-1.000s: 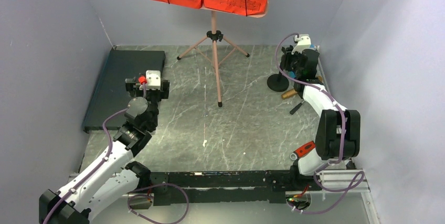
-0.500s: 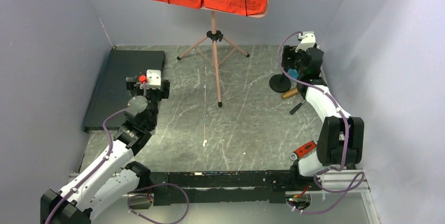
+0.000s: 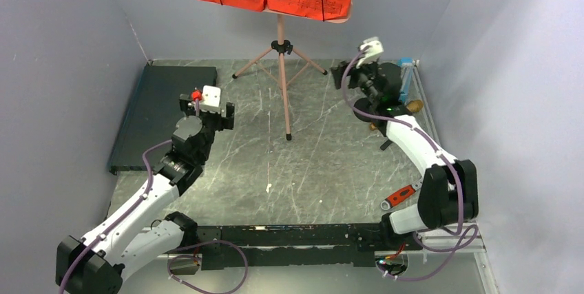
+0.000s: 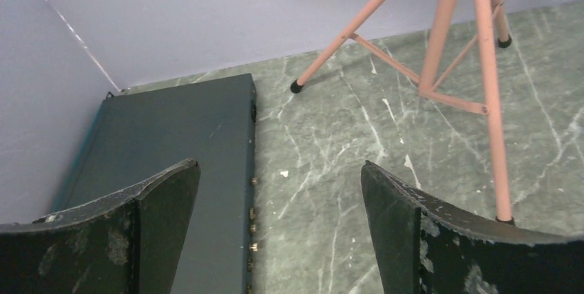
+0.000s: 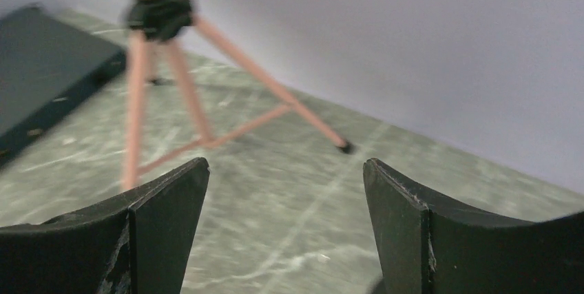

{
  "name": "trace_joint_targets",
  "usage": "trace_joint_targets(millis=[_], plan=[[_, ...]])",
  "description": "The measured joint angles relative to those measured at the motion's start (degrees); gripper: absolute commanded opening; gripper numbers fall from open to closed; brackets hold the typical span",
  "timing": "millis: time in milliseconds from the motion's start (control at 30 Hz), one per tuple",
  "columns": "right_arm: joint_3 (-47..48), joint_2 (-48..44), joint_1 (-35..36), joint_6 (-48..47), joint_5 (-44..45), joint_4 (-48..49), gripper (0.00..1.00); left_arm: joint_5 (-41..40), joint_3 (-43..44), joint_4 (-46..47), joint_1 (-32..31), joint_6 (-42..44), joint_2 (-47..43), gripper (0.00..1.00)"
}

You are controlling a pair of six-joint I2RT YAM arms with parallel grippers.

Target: Pack up the instrument practice props

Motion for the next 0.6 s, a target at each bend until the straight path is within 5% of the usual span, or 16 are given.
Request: trace_joint_targets(millis=[267,600], plan=[[0.39,12.81,8.79,6.08,-5.44,9.94,0.81,4.09,3.54,-6.75,0.00,-3.28,-0.59,0.92],[10.80,30.51,12.61,13.00,-8.87,19.06,0.72,4.48,2.47,-15.67,0.00,-4.68,-11.85,0.91]])
